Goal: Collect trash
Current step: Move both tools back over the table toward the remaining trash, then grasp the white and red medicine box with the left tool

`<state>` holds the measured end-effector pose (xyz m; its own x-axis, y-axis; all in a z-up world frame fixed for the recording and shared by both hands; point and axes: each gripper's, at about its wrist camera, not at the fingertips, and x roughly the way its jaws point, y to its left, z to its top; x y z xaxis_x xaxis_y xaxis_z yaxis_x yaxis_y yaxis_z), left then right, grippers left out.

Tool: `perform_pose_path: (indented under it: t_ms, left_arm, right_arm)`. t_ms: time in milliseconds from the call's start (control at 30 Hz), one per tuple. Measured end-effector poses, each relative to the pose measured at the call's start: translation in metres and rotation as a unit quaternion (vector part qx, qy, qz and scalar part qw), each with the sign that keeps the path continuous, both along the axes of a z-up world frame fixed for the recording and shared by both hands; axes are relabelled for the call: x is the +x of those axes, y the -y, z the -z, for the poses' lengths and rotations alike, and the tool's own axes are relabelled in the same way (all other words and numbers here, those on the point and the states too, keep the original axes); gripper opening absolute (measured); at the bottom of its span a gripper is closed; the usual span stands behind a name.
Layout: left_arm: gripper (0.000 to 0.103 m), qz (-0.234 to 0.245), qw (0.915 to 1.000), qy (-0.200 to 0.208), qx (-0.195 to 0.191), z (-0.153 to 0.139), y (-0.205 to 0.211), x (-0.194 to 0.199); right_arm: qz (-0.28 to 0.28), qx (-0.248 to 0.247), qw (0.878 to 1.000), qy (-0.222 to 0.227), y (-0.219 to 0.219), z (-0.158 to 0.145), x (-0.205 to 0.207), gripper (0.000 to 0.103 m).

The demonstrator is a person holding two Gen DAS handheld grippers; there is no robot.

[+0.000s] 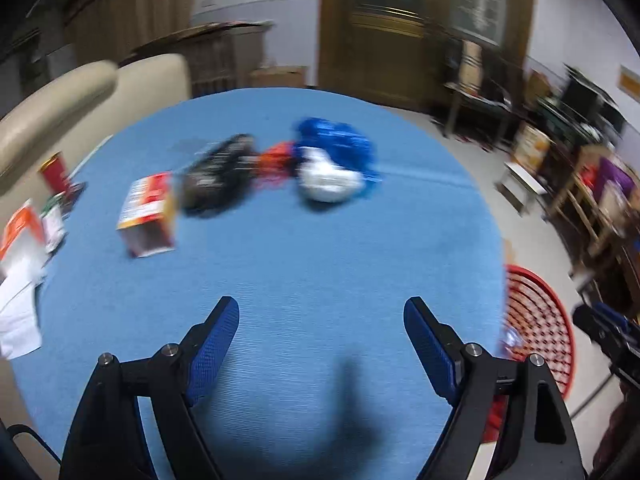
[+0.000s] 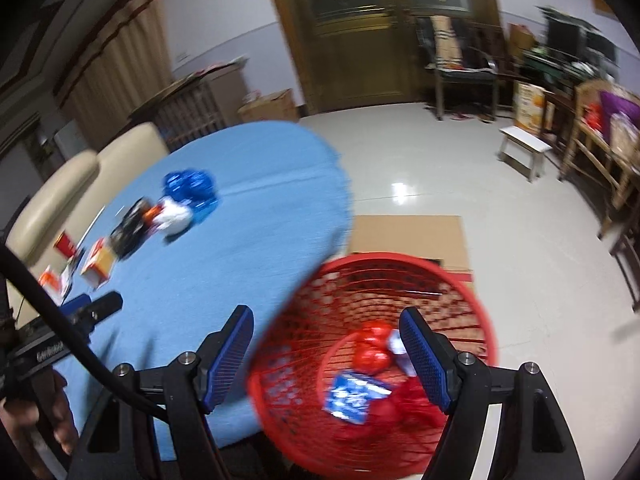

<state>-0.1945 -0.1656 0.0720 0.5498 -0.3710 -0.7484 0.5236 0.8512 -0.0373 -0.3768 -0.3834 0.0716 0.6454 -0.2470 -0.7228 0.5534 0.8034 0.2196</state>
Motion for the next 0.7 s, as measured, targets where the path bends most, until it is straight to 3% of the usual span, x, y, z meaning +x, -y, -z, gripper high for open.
perform_pose_path:
  t_ms: [300, 633, 700]
  left_arm:
    - [0.085, -0.127, 0.9915, 0.016, -0.024, -0.003, -0.074, 0.097]
    - [0.085, -0.146, 0.9888, -0.013, -0.027, 0.026, -0.080, 0.163]
    - [0.058, -0.145, 0.9887, -0.024, -0.031, 0.032, -0.084, 0.169]
  right_arm:
    - [-0.077, -0.021, 0.997, -0.018, -0.062, -0.005, 0.057, 0.078]
    - [-0.109, -0.039, 0.992, -0.043, -0.097, -0.006, 0.093, 0.078]
    - [-0.115, -0.042, 0.991, -0.050, -0.101, -0.006, 0.099, 0.078]
